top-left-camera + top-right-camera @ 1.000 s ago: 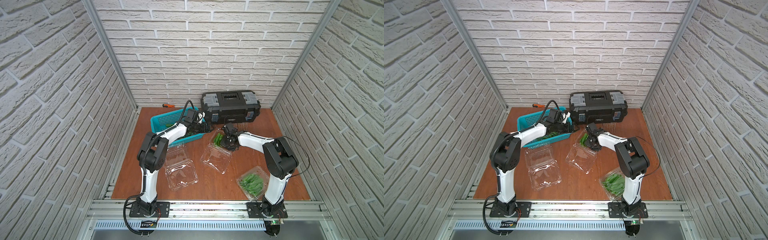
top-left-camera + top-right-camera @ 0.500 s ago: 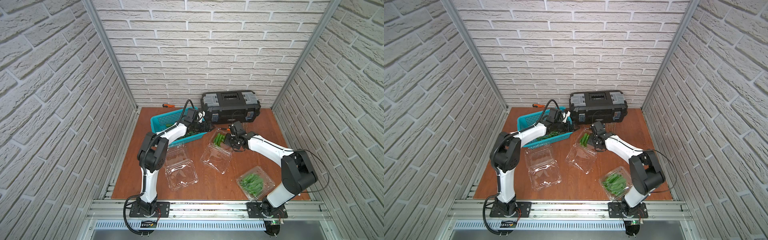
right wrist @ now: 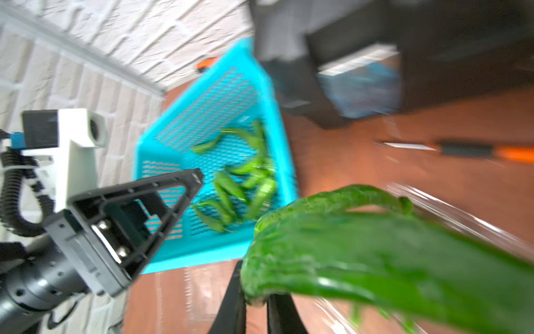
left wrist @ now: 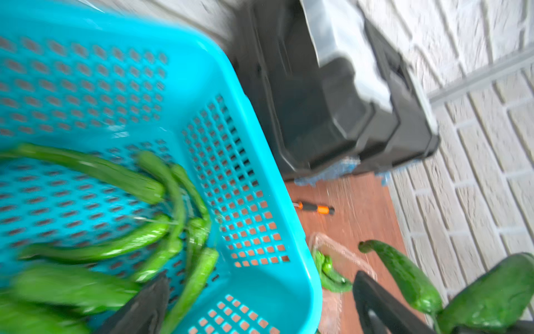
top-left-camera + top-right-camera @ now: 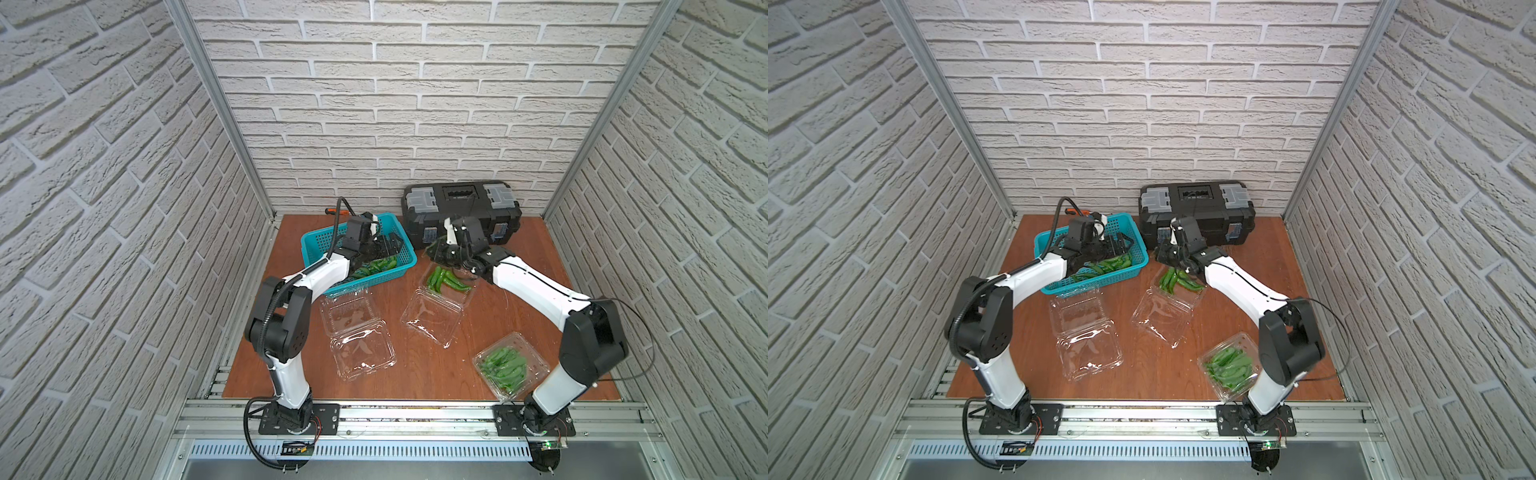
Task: Take small green peppers out of containers
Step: Place the green pepper in the basket.
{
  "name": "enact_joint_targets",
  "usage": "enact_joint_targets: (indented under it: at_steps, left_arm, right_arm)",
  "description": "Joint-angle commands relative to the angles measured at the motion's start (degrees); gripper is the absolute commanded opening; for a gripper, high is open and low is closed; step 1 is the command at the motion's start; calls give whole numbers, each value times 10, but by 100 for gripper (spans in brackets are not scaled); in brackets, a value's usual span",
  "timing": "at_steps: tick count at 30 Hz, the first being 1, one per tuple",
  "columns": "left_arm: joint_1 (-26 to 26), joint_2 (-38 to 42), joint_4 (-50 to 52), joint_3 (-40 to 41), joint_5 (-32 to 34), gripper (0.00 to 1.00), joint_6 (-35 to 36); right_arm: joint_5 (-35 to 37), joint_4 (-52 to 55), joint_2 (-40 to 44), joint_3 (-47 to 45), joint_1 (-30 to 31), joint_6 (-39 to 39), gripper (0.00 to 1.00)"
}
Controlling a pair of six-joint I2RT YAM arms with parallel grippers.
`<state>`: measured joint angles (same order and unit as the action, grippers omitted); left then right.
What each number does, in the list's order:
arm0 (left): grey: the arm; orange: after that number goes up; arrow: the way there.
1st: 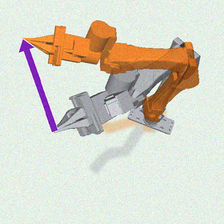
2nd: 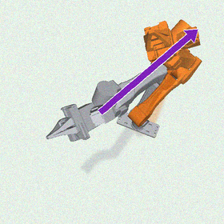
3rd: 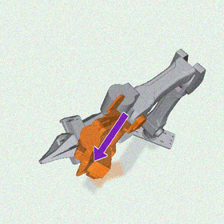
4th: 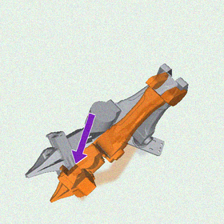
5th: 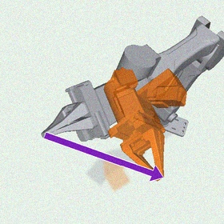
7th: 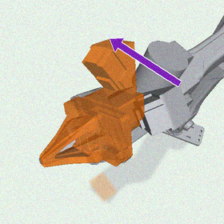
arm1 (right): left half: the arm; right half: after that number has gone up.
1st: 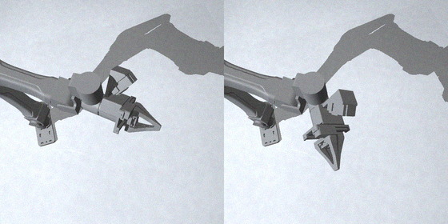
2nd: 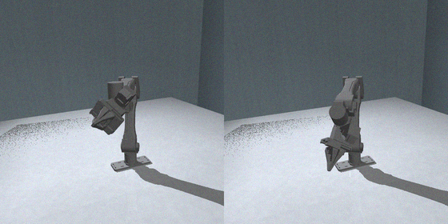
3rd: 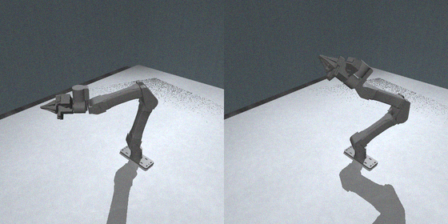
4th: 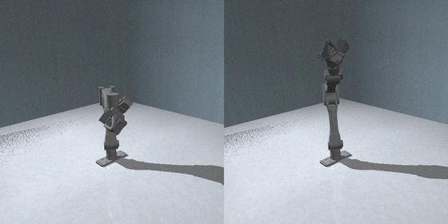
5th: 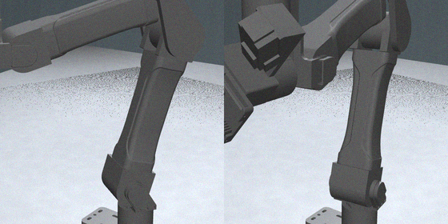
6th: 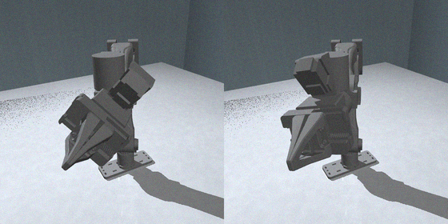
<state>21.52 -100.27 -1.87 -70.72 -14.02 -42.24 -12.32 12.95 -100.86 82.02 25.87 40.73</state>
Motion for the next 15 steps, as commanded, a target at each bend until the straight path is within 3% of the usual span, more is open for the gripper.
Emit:
enact_joint_targets:
  at_steps: [1,4,7,12,15]
  left_arm:
    - [-5,51,-16,32,107,98,-13]
    - [-6,83,5,60,172,98,-15]
    - [-7,100,19,73,197,98,-13]
    - [-6,103,32,83,211,98,-18]
    - [-4,94,31,81,210,98,-19]
  right_arm:
    - [-81,-57,-60,73,24,-11,12]
    - [-120,-72,-120,138,37,8,20]
    - [-130,-74,-166,171,43,30,30]
    - [-67,-70,-109,110,40,17,34]
    - [7,-44,-48,43,35,-5,33]
